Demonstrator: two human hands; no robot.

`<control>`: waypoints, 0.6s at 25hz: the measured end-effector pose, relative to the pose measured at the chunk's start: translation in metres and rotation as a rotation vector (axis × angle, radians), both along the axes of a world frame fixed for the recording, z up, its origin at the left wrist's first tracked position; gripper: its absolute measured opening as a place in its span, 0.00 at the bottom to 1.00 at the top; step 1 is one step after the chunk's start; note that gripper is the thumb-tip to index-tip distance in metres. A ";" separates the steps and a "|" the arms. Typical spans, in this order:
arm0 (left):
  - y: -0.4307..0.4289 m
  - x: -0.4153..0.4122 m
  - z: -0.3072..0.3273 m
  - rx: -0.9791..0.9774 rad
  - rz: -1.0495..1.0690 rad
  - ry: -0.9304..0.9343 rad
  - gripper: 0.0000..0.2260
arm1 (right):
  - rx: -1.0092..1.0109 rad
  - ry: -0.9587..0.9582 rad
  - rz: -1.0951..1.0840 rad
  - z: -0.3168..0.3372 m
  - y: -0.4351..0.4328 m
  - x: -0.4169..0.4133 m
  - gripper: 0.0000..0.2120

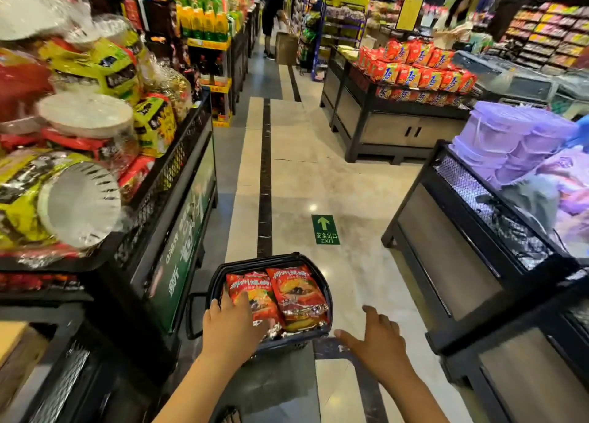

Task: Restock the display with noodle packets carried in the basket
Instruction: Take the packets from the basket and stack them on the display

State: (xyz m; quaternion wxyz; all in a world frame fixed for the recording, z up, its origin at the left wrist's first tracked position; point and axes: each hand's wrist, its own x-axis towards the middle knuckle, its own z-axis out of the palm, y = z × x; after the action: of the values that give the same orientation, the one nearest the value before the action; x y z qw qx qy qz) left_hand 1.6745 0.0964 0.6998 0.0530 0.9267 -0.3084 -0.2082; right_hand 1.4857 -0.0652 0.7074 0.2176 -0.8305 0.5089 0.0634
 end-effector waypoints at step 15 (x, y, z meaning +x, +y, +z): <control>-0.078 0.169 -0.069 0.125 0.022 0.133 0.42 | 0.103 0.189 0.033 -0.058 -0.084 0.171 0.42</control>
State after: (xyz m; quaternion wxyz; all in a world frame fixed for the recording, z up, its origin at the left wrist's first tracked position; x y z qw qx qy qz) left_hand 1.8432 0.0183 0.6306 0.0175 0.9156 -0.2802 -0.2877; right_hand 1.6566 -0.1487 0.6499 0.2100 -0.8168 0.5095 0.1708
